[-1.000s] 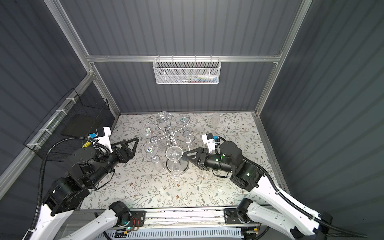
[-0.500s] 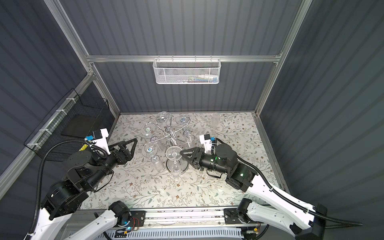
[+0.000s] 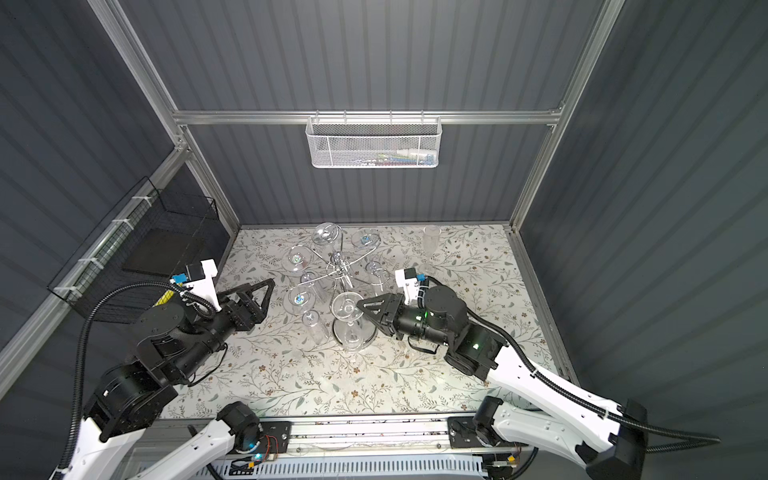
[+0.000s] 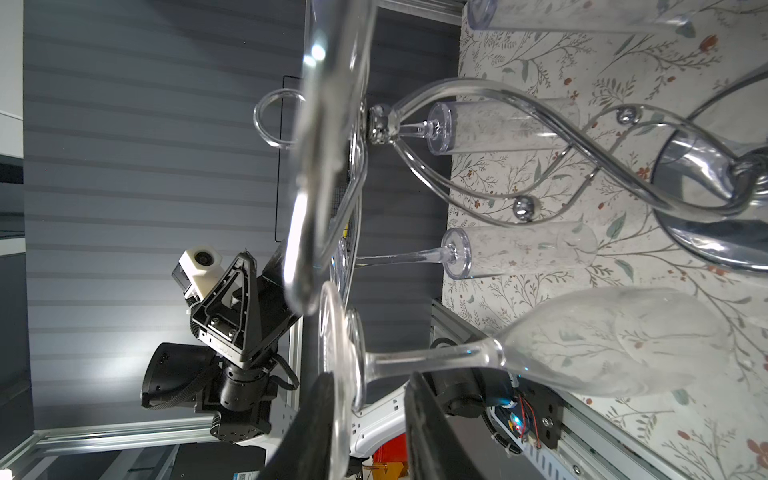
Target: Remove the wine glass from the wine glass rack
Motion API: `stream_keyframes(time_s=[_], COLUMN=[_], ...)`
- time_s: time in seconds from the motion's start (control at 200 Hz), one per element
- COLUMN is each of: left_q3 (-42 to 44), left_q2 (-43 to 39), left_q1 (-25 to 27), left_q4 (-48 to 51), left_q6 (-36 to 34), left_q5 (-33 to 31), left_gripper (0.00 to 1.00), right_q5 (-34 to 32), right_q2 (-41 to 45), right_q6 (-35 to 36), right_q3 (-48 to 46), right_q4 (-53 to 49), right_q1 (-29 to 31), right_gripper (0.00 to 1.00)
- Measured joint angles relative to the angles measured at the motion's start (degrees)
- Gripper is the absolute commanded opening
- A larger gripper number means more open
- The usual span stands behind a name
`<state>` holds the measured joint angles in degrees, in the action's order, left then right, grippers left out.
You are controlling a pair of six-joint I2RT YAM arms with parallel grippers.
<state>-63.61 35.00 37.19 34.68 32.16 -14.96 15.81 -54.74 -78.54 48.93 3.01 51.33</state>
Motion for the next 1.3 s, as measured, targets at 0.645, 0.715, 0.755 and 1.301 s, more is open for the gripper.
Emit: stream_keyframes(time_s=[0.645, 0.715, 0.755, 1.301], left_q3=[0.04, 0.04, 0.04, 0.04], left_q2=[-0.28, -0.28, -0.31, -0.28], left_q1=[0.00, 0.00, 0.00, 0.00], left_q4=[0.26, 0.33, 0.44, 0.46], left_q6=[0.00, 0.00, 0.00, 0.00], left_q5=[-0.44, -0.44, -0.44, -0.63], left_gripper=[0.79, 0.79, 0.79, 0.79], right_q5=[0.17, 0.17, 0.15, -0.61], right_q2=[-0.83, -0.81, -0.76, -0.68], right_q6=[-0.90, -0.76, -0.70, 1.88], right_q3=[0.74, 0.98, 1.14, 5.70], right_q4=[0.22, -0.13, -0.39, -7.82], right_q1=[0.11, 0.15, 0.20, 0.33], right_gripper=[0.17, 0.15, 0.15, 0.24])
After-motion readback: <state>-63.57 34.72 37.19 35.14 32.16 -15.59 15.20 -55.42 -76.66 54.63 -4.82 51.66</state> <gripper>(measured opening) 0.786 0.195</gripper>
